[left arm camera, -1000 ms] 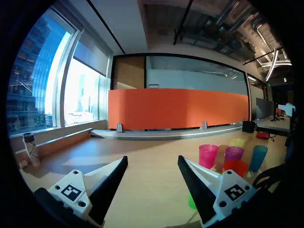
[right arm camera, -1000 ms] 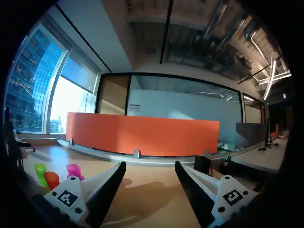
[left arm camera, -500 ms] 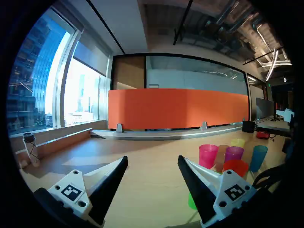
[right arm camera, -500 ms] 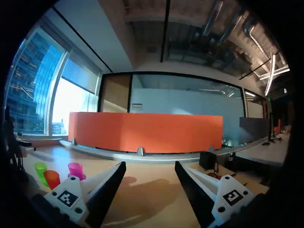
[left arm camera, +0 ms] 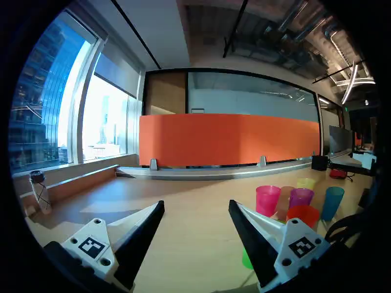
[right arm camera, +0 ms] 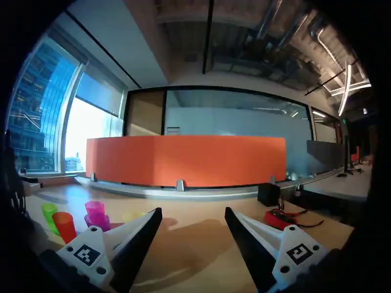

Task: Pour water

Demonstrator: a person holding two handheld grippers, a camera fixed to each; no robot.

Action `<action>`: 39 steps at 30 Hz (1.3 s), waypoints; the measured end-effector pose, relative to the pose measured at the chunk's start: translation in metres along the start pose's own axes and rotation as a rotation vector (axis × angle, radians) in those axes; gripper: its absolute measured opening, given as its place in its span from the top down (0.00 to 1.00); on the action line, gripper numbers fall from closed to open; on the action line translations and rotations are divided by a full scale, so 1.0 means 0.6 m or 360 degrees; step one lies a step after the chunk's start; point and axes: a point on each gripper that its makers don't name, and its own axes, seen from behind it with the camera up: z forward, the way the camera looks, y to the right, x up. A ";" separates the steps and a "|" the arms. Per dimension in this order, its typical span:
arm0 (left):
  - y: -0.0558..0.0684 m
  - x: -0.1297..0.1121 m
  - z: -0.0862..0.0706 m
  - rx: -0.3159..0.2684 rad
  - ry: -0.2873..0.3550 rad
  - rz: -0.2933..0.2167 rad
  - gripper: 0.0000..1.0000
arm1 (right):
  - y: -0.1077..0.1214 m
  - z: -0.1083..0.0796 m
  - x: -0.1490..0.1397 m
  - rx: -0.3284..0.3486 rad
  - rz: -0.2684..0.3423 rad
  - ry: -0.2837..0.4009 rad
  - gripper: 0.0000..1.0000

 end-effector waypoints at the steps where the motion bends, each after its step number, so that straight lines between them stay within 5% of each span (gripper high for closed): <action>1: 0.000 0.000 0.000 0.0000 0.0000 0.0000 0.02 | 0.001 0.001 -0.003 -0.0007 -0.0003 -0.0005 0.01; 39: 0.001 0.000 -0.001 0.0000 0.0000 0.0000 0.02 | 0.006 0.009 -0.054 -0.0035 0.0015 -0.0111 0.01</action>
